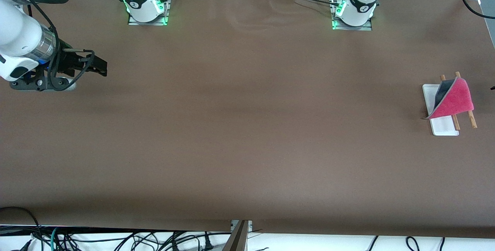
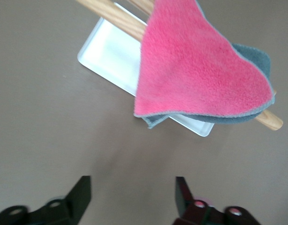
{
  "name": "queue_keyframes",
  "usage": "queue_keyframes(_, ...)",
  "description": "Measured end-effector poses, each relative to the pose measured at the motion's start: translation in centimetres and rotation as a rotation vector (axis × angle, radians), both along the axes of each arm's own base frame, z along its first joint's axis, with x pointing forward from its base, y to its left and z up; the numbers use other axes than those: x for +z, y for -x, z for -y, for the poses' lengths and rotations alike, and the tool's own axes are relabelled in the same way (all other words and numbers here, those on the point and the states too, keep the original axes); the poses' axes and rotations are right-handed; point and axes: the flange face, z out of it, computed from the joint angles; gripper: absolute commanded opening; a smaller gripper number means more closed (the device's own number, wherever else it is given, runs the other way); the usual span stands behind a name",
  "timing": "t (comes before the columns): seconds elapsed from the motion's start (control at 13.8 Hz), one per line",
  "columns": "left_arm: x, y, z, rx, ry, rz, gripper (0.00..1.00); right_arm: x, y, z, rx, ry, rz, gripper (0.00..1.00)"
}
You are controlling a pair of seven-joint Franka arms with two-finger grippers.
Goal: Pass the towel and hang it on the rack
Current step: 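Open the left gripper and raise it off the rack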
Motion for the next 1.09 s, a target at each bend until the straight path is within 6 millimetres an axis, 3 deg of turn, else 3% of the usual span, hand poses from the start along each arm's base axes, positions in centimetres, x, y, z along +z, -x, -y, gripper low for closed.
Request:
queue_keyframes(0.22, 5.6, -1.5, 3.0, 0.022, 0.004, -0.010, 1.00, -0.2, -0.2, -0.1, 0.001, 0.000, 0.003, 0.99)
queue_keyframes(0.44, 12.7, -3.4, 9.7, 0.115, -0.023, -0.082, 1.00, -0.6, -0.4, -0.1, 0.003, 0.000, 0.003, 0.99)
queue_keyframes(0.58, 16.4, -4.7, 15.1, 0.191, -0.052, -0.132, 1.00, -0.6, -0.4, -0.2, 0.004, 0.000, 0.003, 0.99)
queue_keyframes(0.8, 19.8, -7.0, 24.0, 0.292, -0.108, -0.180, 1.00, -0.6, -0.4, -0.2, 0.004, 0.000, 0.003, 0.99)
queue_keyframes(1.09, 21.4, -9.4, 33.7, 0.387, -0.160, -0.186, 1.00, -0.6, -0.4, -0.2, 0.004, 0.000, 0.003, 0.99)
